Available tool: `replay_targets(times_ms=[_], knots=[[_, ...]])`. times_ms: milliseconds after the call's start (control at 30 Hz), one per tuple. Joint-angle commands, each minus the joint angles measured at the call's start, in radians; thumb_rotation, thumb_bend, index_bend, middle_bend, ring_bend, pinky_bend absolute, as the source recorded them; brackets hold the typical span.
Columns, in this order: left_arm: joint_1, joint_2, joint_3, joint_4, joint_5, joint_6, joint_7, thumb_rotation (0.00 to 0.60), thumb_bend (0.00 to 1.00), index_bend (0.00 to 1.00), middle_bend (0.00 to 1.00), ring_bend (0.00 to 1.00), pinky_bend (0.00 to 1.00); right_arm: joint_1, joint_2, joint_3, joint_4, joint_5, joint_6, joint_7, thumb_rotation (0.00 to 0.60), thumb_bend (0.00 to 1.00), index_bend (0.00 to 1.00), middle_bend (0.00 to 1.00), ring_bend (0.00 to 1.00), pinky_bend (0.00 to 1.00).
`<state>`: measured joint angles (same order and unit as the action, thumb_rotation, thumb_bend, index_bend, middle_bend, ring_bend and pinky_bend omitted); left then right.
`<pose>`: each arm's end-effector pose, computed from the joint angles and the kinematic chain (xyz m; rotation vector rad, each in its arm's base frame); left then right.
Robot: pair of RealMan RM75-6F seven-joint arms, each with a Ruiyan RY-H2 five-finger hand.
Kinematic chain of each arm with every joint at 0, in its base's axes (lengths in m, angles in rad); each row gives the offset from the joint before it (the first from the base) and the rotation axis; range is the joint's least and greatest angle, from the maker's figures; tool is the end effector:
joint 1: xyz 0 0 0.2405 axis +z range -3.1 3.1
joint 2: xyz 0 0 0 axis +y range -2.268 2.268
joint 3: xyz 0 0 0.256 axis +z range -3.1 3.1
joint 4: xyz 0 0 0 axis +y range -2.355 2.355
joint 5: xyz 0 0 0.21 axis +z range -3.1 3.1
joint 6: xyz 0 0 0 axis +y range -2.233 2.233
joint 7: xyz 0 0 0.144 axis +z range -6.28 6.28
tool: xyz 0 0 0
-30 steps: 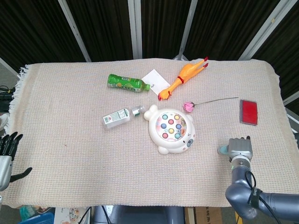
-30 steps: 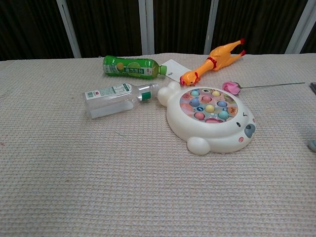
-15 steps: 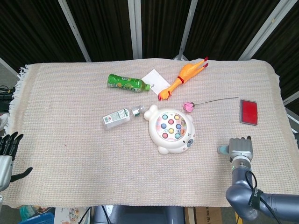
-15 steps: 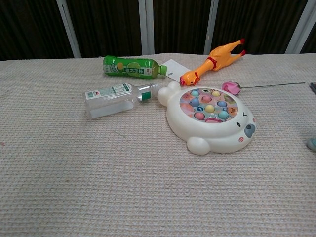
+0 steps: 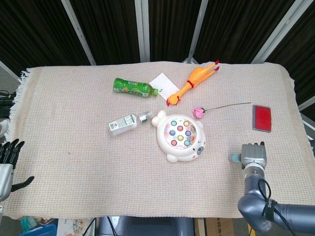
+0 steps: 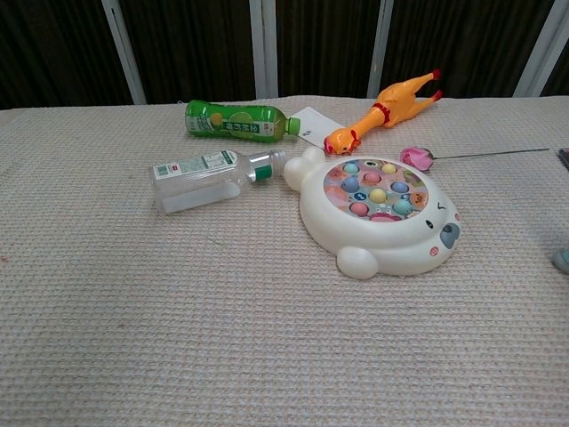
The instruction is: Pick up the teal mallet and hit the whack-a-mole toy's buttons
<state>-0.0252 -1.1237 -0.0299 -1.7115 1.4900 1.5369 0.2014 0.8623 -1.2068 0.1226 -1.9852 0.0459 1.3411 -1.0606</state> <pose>-0.3010 0.1574 0.1538 -1.3646 -0.8511 -0.7980 -0.2174 -0.2963 0.0833 1.4713 -1.1246 -0.0357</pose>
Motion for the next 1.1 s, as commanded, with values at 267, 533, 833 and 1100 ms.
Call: replay_targets(times_ms=[267, 533, 833, 1100], knots=[[-0.001, -0.001, 0.000, 0.000, 0.000, -0.001, 0.004, 0.600, 0.00, 0.08, 0.00, 0.00, 0.00, -0.006, 0.034, 0.021, -0.042, -0.033, 0.008, 0.035, 0.600, 0.56, 0.42, 0.25, 0.18, 0.09], [-0.002, -0.004, -0.001, -0.001, -0.003, -0.002, 0.010, 0.600, 0.00, 0.08, 0.00, 0.00, 0.00, -0.045, 0.096, 0.049, -0.124, -0.155, 0.041, 0.141, 0.600, 0.56, 0.36, 0.16, 0.10, 0.08], [-0.002, -0.004, -0.001, -0.001, -0.002, -0.001, 0.009, 0.600, 0.00, 0.08, 0.00, 0.00, 0.00, -0.202, 0.168, -0.047, -0.235, -0.633, 0.075, 0.360, 0.600, 0.31, 0.23, 0.08, 0.04, 0.04], [-0.004, 0.002, 0.001, 0.001, 0.002, -0.004, -0.005, 0.600, 0.00, 0.08, 0.00, 0.00, 0.00, -0.490, 0.140, -0.277, 0.019, -1.392, 0.185, 0.809, 0.600, 0.30, 0.17, 0.04, 0.02, 0.02]])
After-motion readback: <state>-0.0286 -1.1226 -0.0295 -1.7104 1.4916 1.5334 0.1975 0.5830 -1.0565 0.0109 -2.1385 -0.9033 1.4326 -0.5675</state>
